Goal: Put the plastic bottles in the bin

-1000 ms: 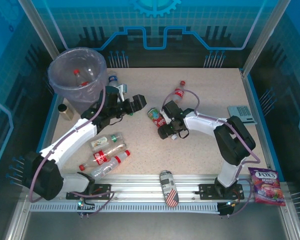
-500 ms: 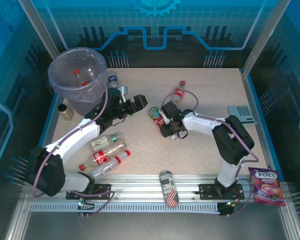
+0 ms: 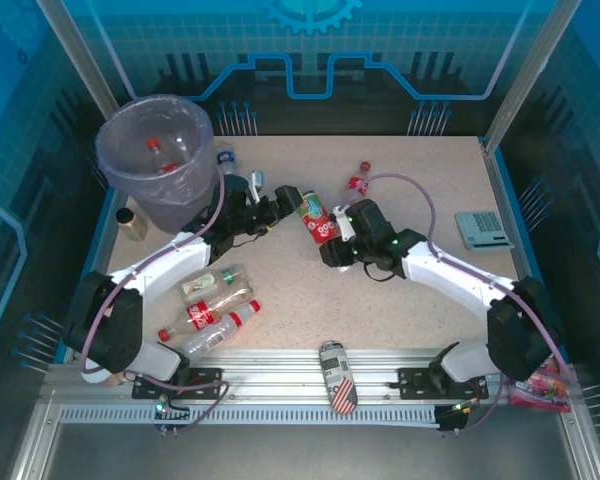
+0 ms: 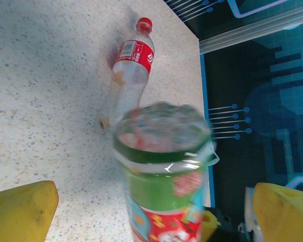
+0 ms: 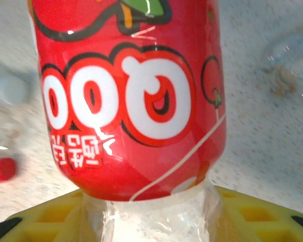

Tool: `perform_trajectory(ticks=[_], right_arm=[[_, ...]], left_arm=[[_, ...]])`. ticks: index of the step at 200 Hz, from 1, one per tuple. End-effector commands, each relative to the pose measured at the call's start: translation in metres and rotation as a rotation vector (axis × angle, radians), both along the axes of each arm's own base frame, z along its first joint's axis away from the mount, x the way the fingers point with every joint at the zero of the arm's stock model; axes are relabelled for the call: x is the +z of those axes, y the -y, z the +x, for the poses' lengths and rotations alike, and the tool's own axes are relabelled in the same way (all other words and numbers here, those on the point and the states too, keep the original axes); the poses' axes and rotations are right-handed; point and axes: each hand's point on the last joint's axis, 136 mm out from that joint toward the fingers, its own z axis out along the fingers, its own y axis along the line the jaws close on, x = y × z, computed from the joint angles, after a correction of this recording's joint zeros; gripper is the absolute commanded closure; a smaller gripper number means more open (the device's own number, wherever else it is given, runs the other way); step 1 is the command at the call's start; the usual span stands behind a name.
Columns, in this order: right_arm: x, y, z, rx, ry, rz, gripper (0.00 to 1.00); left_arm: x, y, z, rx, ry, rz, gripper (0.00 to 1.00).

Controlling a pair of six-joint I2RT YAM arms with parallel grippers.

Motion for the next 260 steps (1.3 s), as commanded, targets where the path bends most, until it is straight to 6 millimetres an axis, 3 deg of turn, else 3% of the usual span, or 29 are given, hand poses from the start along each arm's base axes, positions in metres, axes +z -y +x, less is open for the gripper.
perform_trajectory(ticks=[1, 80, 153, 159, 167, 195, 215, 260], right_arm=[[0.021, -0.024, 0.001, 0.012, 0.031, 0.208, 0.58], [0.019, -0.044, -0.006, 0.086, -0.009, 0.256, 0.57], [0.006, -0.044, -0.009, 0.09, -0.042, 0.23, 0.54], [0.018, -0.048, -0.003, 0.094, -0.018, 0.243, 0.53], [0.018, -0.047, -0.003, 0.095, -0.018, 0.238, 0.5], [0.02, -0.045, -0.004, 0.107, -0.009, 0.216, 0.14], [0.025, -0.037, -0.004, 0.106, 0.005, 0.193, 0.01], [0.044, -0.005, -0.001, 0.062, 0.061, 0.179, 0.0]], left_arm=[[0.02, 0.014, 0.005, -0.034, 0.035, -0.096, 0.01], [0.01, 0.022, 0.009, -0.036, 0.016, -0.133, 0.05], [0.004, 0.022, 0.012, -0.027, 0.004, -0.125, 0.43], [0.004, 0.022, 0.013, -0.027, 0.006, -0.124, 0.44], [0.004, 0.022, 0.013, -0.026, 0.006, -0.121, 0.45], [0.005, 0.022, 0.014, -0.026, 0.008, -0.111, 0.45], [0.006, 0.022, 0.015, -0.028, 0.01, -0.107, 0.46], [0.025, 0.021, 0.023, -0.047, 0.074, -0.019, 0.51]])
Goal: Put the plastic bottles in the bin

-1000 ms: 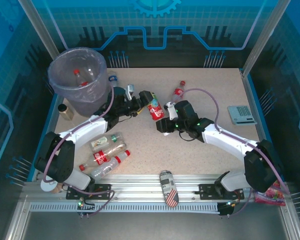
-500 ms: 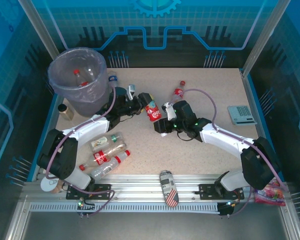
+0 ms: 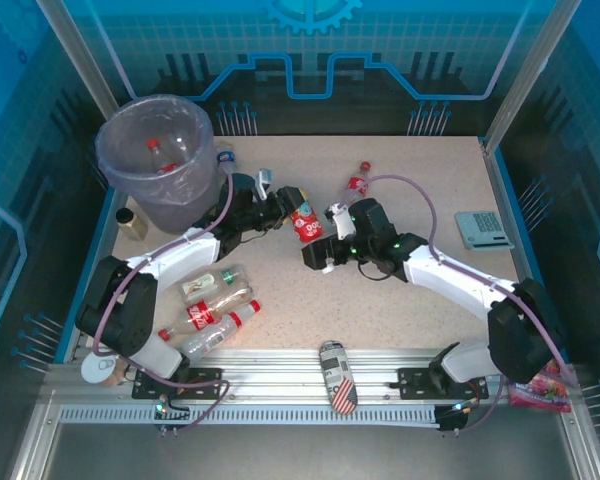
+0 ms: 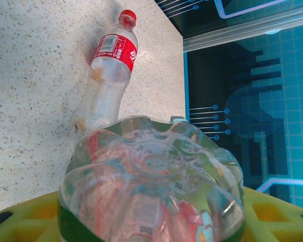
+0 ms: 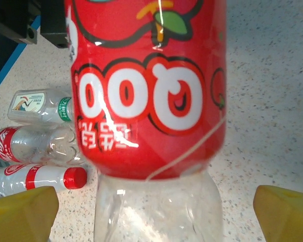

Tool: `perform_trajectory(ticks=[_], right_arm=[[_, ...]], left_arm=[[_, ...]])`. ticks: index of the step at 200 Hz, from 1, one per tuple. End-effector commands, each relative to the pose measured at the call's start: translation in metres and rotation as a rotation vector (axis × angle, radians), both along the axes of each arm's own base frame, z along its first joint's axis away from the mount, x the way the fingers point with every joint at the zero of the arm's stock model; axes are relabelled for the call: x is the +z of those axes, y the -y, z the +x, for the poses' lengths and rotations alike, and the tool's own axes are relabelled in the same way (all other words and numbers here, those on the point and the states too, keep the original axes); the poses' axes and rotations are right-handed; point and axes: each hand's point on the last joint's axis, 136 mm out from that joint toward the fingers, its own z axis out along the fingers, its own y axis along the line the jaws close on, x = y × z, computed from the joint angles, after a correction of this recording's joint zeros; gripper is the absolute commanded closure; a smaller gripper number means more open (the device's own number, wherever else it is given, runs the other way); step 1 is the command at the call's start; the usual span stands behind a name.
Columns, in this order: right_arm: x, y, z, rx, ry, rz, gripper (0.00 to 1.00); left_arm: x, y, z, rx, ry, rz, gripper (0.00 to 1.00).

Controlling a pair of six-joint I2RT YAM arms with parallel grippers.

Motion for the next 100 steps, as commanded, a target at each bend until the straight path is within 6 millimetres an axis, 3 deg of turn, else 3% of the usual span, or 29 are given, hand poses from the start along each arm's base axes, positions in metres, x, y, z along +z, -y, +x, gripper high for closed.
perform_trajectory(ticks=[1, 27, 30, 44, 60, 82, 100], right_arm=[[0.025, 0.022, 0.006, -0.035, 0.067, -0.002, 0.0], [0.032, 0.067, 0.016, -0.185, 0.066, -0.022, 0.0], [0.021, 0.075, 0.014, -0.206, 0.039, -0.036, 0.0], [0.014, 0.099, 0.016, -0.279, 0.0, -0.044, 0.0], [0.009, 0.11, 0.014, -0.306, -0.02, -0.041, 0.0], [0.004, 0.113, 0.01, -0.31, -0.036, -0.04, 0.0], [0.0, 0.115, 0.01, -0.318, -0.044, -0.048, 0.0]], left_arm=[[0.027, 0.002, 0.009, -0.025, 0.093, 0.07, 0.51], [0.072, -0.009, 0.022, -0.029, 0.212, 0.177, 0.55], [0.078, -0.011, 0.024, -0.028, 0.227, 0.181, 0.56], [0.111, -0.018, 0.033, -0.024, 0.283, 0.175, 0.57], [0.151, -0.031, 0.045, -0.011, 0.344, 0.139, 0.57], [0.209, -0.068, 0.06, 0.056, 0.445, 0.141, 0.57], [0.253, -0.121, 0.071, 0.177, 0.53, 0.212, 0.56]])
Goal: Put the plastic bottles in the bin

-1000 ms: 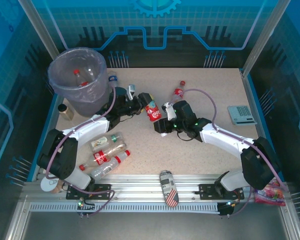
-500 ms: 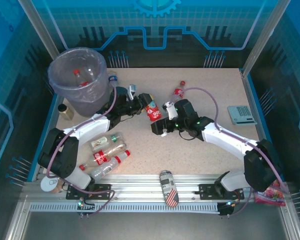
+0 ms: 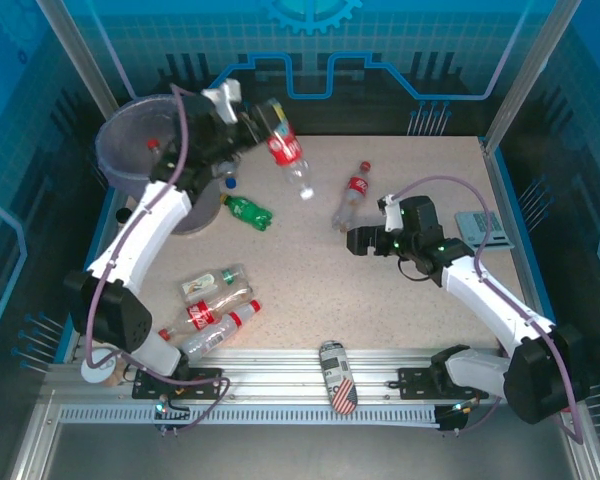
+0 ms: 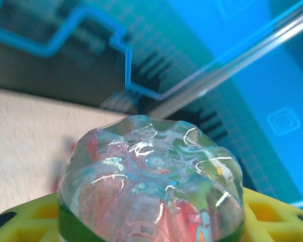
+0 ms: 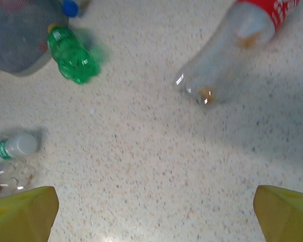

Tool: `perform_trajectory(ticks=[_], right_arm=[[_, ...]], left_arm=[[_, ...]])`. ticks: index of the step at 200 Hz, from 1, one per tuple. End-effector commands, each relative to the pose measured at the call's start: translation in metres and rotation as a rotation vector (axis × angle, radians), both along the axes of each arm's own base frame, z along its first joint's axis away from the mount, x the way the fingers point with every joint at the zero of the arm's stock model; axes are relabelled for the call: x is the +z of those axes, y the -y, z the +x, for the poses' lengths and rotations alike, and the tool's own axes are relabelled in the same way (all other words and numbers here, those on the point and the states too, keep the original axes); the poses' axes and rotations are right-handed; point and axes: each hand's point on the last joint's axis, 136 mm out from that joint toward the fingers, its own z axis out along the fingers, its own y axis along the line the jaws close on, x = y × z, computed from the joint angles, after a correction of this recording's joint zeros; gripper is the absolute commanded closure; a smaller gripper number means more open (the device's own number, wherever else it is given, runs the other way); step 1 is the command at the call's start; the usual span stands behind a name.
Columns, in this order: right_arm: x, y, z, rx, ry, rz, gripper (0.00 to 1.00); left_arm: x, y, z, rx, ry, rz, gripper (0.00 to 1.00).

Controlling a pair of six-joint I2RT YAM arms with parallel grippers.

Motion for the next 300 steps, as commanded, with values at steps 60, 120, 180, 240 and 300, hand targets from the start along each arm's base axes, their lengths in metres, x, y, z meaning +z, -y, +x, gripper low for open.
perform_trajectory(ticks=[60, 120, 180, 240, 300], right_arm=[[-0.014, 0.015, -0.007, -0.034, -0.042, -0.02, 0.0], [-0.021, 0.021, -0.01, -0.028, -0.062, -0.052, 0.0], [-0.022, 0.034, -0.017, -0.061, -0.063, -0.068, 0.0], [-0.027, 0.04, -0.019, -0.074, -0.071, -0.076, 0.0], [-0.029, 0.043, -0.022, -0.08, -0.076, -0.086, 0.0]], left_arm=[[0.137, -0.244, -0.005, 0.651, 0.252, 0.137, 0.67], [0.106, -0.315, 0.017, 0.858, 0.163, 0.494, 0.86], [0.002, -0.308, 0.068, 0.652, -0.038, 0.624, 1.0], [-0.08, -0.29, 0.082, 0.543, -0.118, 0.658, 1.0], [-0.144, -0.282, 0.088, 0.486, -0.208, 0.662, 1.0]])
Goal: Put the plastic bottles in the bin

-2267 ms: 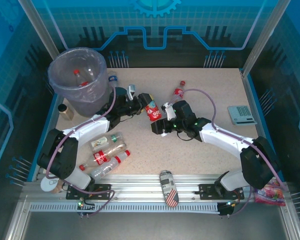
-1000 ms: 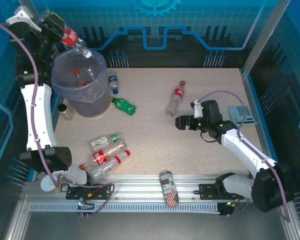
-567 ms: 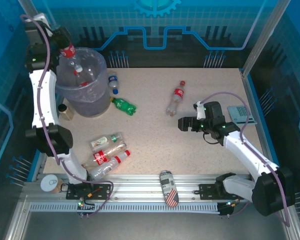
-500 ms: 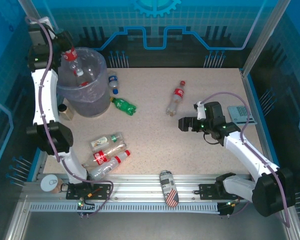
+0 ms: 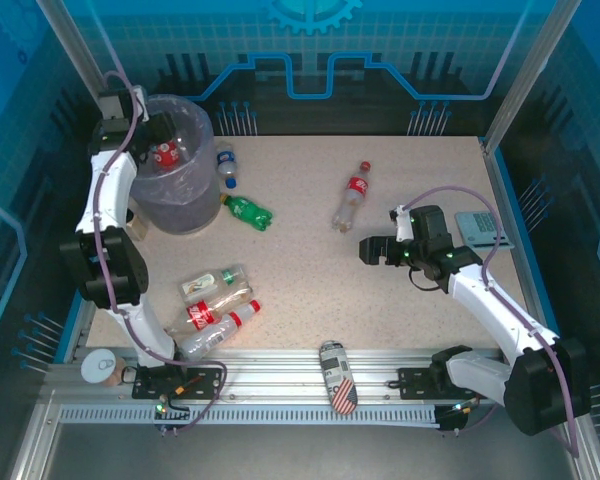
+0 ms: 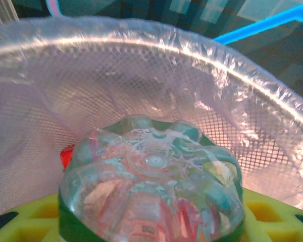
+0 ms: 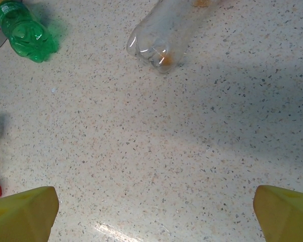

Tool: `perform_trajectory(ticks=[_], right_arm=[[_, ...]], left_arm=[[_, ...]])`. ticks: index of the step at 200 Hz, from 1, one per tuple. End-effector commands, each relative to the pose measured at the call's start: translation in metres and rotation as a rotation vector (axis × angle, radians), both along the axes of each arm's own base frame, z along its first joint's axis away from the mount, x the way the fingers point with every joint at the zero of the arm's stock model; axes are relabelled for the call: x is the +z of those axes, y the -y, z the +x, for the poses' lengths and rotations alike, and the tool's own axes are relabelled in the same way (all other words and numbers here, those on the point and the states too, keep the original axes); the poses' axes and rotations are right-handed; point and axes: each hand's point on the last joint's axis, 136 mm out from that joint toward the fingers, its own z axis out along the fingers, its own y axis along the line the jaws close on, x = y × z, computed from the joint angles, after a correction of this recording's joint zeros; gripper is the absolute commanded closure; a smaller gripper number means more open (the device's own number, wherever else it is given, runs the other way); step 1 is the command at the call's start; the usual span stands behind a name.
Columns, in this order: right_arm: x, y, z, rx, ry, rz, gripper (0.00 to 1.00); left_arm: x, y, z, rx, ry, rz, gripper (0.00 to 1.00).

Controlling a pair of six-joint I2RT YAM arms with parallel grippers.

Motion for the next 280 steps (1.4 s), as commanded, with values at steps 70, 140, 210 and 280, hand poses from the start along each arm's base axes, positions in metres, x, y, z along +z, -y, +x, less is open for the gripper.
perform_trajectory(ticks=[70, 140, 210, 280], right_arm=[[-0.005, 0.009, -0.004, -0.019, -0.01, -0.016, 0.0], [-0.002, 0.015, -0.003, -0.039, -0.002, -0.03, 0.0], [0.014, 0.011, 0.027, -0.123, 0.032, 0.03, 0.01], [0.017, 0.003, 0.084, -0.271, 0.05, -0.054, 0.06]], left_arm=[[-0.044, 0.006, 0.008, -0.033, -0.042, -0.014, 1.0], [-0.039, 0.011, 0.004, -0.05, -0.04, -0.038, 0.15], [0.012, 0.015, -0.012, -0.057, 0.025, -0.011, 0.01], [0.103, 0.049, -0.067, -0.065, 0.159, 0.1, 0.01]])
